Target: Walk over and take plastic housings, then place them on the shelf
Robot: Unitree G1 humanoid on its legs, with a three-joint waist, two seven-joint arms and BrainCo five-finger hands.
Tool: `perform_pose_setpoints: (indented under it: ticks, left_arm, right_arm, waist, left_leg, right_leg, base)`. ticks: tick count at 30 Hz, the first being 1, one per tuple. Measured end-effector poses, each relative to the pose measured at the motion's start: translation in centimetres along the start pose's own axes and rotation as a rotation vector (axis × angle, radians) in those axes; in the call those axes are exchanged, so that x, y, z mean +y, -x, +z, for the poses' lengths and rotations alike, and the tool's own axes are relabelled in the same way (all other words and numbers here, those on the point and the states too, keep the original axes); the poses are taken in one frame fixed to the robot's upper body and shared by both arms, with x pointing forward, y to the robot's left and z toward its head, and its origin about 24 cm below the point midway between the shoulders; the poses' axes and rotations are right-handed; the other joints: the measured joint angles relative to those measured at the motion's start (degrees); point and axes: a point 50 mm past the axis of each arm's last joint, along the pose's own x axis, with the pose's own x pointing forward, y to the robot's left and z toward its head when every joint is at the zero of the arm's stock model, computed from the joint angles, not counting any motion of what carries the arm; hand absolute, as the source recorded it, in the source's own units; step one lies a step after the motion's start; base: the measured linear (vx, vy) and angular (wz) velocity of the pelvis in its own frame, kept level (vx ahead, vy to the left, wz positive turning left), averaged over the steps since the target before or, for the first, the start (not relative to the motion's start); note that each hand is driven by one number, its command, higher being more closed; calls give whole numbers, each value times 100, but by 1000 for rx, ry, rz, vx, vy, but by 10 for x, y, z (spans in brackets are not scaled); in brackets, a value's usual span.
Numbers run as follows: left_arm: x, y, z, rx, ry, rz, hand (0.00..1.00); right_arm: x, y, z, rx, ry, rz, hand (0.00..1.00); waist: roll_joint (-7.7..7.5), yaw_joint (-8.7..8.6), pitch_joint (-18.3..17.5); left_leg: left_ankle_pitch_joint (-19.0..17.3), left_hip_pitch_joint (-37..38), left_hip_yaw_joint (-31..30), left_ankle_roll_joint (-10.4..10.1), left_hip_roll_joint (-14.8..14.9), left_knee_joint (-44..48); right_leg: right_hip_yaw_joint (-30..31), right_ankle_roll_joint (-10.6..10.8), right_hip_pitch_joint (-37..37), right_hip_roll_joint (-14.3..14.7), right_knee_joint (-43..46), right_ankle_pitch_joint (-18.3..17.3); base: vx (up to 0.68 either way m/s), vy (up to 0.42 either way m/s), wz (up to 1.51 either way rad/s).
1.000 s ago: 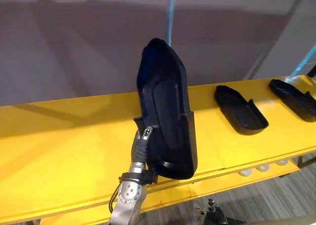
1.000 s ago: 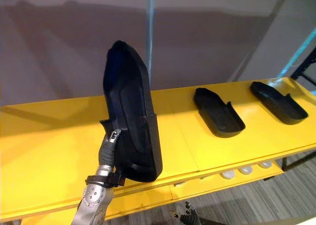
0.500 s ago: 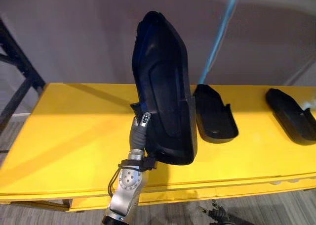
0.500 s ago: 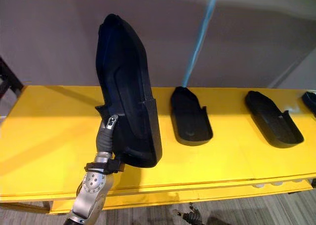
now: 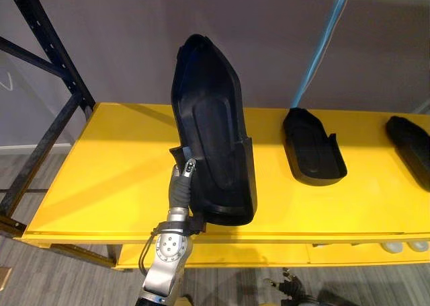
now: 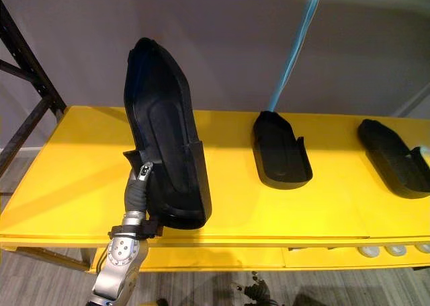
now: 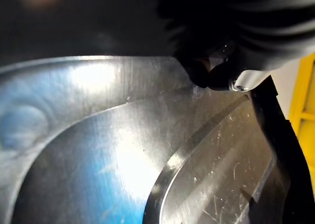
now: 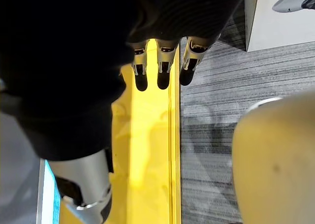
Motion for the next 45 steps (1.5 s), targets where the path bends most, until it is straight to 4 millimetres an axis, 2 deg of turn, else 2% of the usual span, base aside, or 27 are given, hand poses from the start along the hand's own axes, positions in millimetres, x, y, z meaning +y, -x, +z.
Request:
perform_pose_setpoints:
  ticks: [7, 10, 16, 21, 24, 28, 32, 35, 36, 37, 42, 43, 45]
  left_arm:
    - [28, -3, 1, 3, -89, 103, 100]
    - [45, -6, -2, 13, -206, 126, 100]
    - [86, -29, -19, 125, -385, 225, 100]
    - [98, -53, -18, 146, -463, 233, 100]
    - [107, -63, -19, 173, -488, 270, 100]
    - [104, -82, -8, 130, -487, 275, 100]
    - [121, -94, -6, 167, -536, 348, 100]
    - [128, -103, -2, 183, -581, 366, 100]
    - [133, -109, 4, 174, -603, 374, 100]
    - [135, -113, 8, 164, -607, 381, 100]
    - [139, -134, 30, 116, -638, 398, 100]
    - [139, -142, 38, 102, -643, 403, 0]
    - [138, -147, 44, 84, -640, 404, 0]
  right_arm:
    - [-3, 1, -4, 10, -2, -9, 0]
    - [-3, 3, -8, 20, 1, -6, 0]
    - [-2, 3, -8, 17, 18, 19, 0]
    - [-1, 3, -5, 7, 16, 37, 0]
    - [-4, 2, -2, -5, 21, 36, 0]
    - [-12, 4, -6, -3, 28, 21, 0]
    - [-16, 8, -17, 26, 25, 7, 0]
    - [-18, 13, -29, 57, 24, -1, 0]
    - [-19, 14, -31, 65, 16, -8, 0]
    - [-17, 14, -32, 68, 13, -7, 0]
    - [-19, 12, -28, 56, 19, -11, 0]
    - [-19, 12, -27, 53, 20, -11, 0]
    - [-19, 12, -26, 48, 21, -11, 0]
  waist:
    - [3, -26, -76]
    - [7, 8, -165]
    - [23, -18, -192]
    - [20, -95, -190]
    - [78, -219, -155]
    - [85, -233, -144]
    - [64, -334, -132]
    - [47, -440, -117]
    - [1, -482, -91]
    - [-38, -487, -78]
    - [0, -480, 40]
    - [7, -495, 84]
    - [6, -505, 149]
  left_leg:
    - [486, 472, 97, -115, 78, -951]
    - [682, 727, 122, -128, 80, -1327]
    - [1178, 978, 266, -91, 104, -2025]
    - [1518, 931, 270, -34, 5, -2353]
    - [1525, 917, 316, -16, 10, -2380]
    - [1522, 641, 426, -16, 23, -2380]
    - [1522, 495, 712, -15, -2, -2378]
    - [1515, 383, 760, -5, -46, -2375]
    - [1527, 325, 774, -17, -52, -2363]
    - [1537, 336, 784, 2, -59, -2351]
    - [1529, 338, 875, -13, 85, -2347]
    - [1519, 327, 917, -27, 124, -2347]
    - [1507, 312, 970, -42, 154, -2346]
  right_leg:
    - [21, -108, 222, 170, -413, 342]
    - [18, -151, 296, 196, -415, 398]
    - [24, -207, 290, 280, -715, 769]
    - [21, -197, 107, 221, -753, 766]
    - [54, -146, 33, 229, -766, 704]
    - [346, -148, -223, 307, -881, 700]
    - [777, -259, -405, 346, -1172, 772]
    - [833, -308, -534, 310, -1198, 805]
    - [858, -380, -583, 309, -1170, 968]
    - [906, -273, -584, 304, -1163, 1147]
    - [878, -230, -596, 444, -1189, 1179]
    - [876, -236, -630, 479, -1182, 1183]
    - [878, -262, -680, 504, -1173, 1201]
  base:
    - [53, -55, -5]
    - [1, 1, 1]
    - [-87, 29, -9]
    - [-188, 22, -3]
    - [-259, 13, -5]
    - [-145, 32, -7]
    - [-23, 71, -37]
    - [58, 47, -12]
    - [125, 13, -1]
    - [133, -8, -4]
    - [114, -53, -7]
    - [60, -42, -10]
    - [46, -33, -15]
